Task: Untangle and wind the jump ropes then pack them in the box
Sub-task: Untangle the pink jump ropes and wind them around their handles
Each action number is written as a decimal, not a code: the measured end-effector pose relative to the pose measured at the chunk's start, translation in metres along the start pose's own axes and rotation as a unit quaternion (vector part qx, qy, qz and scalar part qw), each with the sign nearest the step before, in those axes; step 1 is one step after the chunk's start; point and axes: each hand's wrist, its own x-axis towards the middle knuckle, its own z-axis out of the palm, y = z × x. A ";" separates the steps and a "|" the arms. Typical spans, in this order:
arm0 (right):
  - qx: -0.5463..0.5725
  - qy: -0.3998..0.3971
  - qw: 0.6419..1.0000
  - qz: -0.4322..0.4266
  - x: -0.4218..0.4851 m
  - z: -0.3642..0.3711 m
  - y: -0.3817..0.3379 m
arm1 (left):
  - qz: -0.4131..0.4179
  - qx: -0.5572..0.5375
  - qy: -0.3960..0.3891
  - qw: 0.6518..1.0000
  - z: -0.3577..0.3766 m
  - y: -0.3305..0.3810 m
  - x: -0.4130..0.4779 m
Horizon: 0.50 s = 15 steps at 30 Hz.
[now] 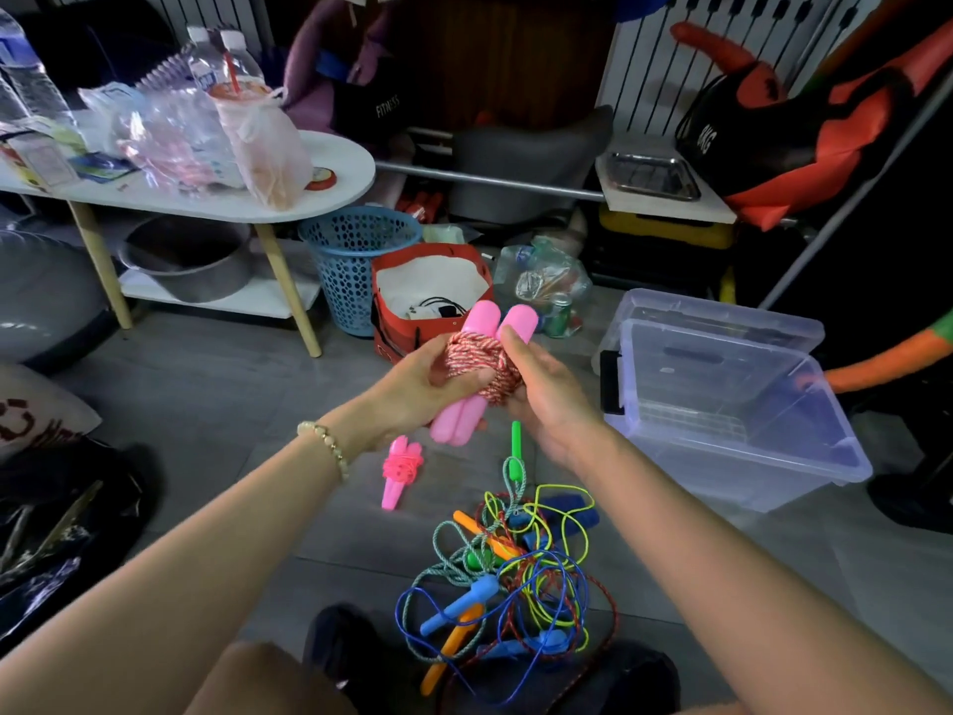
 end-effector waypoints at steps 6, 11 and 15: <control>0.058 -0.014 0.992 0.111 0.072 0.002 0.050 | 0.024 0.001 0.057 0.998 -0.028 -0.073 0.047; -0.008 0.009 0.991 0.135 0.136 -0.012 0.124 | -0.047 0.040 0.053 0.997 -0.044 -0.163 0.096; -0.049 0.043 0.987 0.146 0.187 -0.022 0.190 | -0.128 0.088 0.041 0.987 -0.057 -0.240 0.135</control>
